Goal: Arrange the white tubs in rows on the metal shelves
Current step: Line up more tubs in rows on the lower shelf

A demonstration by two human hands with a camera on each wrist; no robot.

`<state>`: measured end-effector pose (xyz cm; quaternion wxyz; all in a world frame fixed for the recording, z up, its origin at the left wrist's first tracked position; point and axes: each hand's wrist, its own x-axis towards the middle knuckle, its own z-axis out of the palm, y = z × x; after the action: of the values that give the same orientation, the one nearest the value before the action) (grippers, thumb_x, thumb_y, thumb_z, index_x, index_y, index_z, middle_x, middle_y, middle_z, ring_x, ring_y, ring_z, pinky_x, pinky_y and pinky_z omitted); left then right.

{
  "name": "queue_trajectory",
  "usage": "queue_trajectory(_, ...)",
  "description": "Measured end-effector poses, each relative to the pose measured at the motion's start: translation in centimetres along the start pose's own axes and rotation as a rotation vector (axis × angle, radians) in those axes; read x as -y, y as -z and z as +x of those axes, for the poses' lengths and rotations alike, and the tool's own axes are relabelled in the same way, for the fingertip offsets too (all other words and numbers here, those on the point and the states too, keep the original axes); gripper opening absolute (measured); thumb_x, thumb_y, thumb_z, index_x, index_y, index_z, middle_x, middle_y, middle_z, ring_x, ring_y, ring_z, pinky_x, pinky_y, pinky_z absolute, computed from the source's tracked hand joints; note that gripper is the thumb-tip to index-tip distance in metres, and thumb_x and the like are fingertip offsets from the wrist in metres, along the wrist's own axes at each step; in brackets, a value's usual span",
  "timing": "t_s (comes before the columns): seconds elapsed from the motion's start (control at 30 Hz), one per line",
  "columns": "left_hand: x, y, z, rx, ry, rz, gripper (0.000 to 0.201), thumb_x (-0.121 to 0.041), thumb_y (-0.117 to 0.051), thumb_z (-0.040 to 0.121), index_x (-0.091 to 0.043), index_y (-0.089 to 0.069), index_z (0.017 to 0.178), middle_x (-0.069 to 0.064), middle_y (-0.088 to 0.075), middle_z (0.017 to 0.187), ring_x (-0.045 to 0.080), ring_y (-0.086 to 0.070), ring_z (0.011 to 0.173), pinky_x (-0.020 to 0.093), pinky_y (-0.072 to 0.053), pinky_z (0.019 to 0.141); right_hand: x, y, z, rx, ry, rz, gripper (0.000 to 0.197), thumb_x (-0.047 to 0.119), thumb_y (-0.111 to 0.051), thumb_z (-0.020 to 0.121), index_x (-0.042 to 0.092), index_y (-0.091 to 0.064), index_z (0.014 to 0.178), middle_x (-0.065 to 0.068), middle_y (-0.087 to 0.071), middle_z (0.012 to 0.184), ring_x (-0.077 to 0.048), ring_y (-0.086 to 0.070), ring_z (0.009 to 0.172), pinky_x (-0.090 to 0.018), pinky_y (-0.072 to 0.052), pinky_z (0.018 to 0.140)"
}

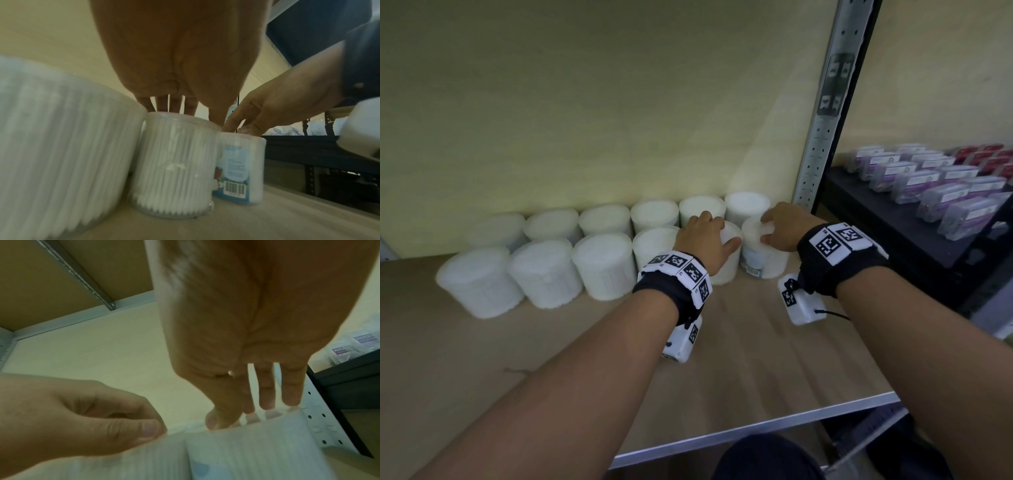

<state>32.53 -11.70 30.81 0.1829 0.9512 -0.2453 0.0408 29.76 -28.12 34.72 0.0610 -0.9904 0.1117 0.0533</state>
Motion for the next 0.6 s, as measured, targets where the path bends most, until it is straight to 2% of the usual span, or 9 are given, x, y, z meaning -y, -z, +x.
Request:
queue_trajectory(0.1, 0.0, -0.1, 0.0, -0.003, 0.001, 0.002, 0.05, -0.047, -0.048, 0.092, -0.012, -0.052, 0.127, 0.009, -0.049, 0.127, 0.028, -0.045, 0.119, 0.042, -0.042, 0.096, 0.0, 0.3, -0.3, 0.036, 0.05, 0.05, 0.053, 0.012, -0.051, 0.093, 0.019, -0.04, 0.143, -0.005, -0.033, 0.152, -0.024, -0.034, 0.14, -0.032, -0.03, 0.113)
queue_trajectory(0.23, 0.0, -0.1, 0.0, -0.005, -0.001, 0.004, 0.05, -0.047, -0.048, 0.092, -0.012, -0.052, 0.127, 0.01, -0.049, 0.128, 0.028, -0.045, 0.12, 0.041, -0.042, 0.096, -0.2, 0.2, -0.4, 0.027, 0.057, 0.145, 0.051, 0.006, -0.049, 0.091, 0.02, -0.045, 0.14, -0.007, -0.034, 0.15, -0.026, -0.034, 0.139, -0.033, -0.033, 0.111)
queue_trajectory(0.3, 0.0, -0.1, 0.0, -0.011, 0.0, -0.001, 0.05, -0.046, -0.048, 0.092, -0.012, -0.052, 0.128, 0.01, -0.049, 0.128, 0.028, -0.045, 0.12, 0.041, -0.042, 0.097, -0.3, 0.1, -0.4, -0.062, 0.022, 0.172, 0.046, 0.012, -0.05, 0.09, 0.016, -0.049, 0.136, -0.011, -0.036, 0.145, -0.03, -0.034, 0.136, -0.038, -0.035, 0.111)
queue_trajectory(0.37, 0.0, 0.0, -0.1, -0.013, -0.002, 0.001, 0.05, -0.046, -0.048, 0.092, -0.012, -0.051, 0.129, 0.01, -0.049, 0.128, 0.028, -0.045, 0.12, 0.041, -0.042, 0.097, -0.3, 0.0, -0.2, -0.135, -0.028, 0.126, 0.044, 0.027, -0.052, 0.092, 0.01, -0.051, 0.132, -0.015, -0.039, 0.14, -0.035, -0.035, 0.133, -0.043, -0.034, 0.111)
queue_trajectory(0.47, -0.1, 0.0, -0.1, -0.012, -0.002, 0.009, 0.05, -0.047, -0.047, 0.093, -0.012, -0.051, 0.129, 0.01, -0.048, 0.128, 0.028, -0.044, 0.12, 0.041, -0.042, 0.097, -0.2, -0.6, 0.3, -0.059, -0.093, 0.036, 0.06, 0.048, -0.049, 0.09, 0.005, -0.049, 0.132, -0.019, -0.04, 0.14, -0.036, -0.033, 0.134, -0.044, -0.032, 0.112)
queue_trajectory(0.6, -0.1, -0.1, 0.0, -0.001, 0.002, 0.006, 0.05, -0.047, -0.047, 0.092, -0.012, -0.051, 0.128, 0.009, -0.048, 0.128, 0.028, -0.044, 0.12, 0.042, -0.042, 0.097, 0.0, -1.1, 0.9, -0.031, -0.098, -0.011, 0.063, 0.05, -0.05, 0.089, 0.002, -0.049, 0.129, -0.021, -0.042, 0.139, -0.037, -0.031, 0.134, -0.046, -0.03, 0.111)
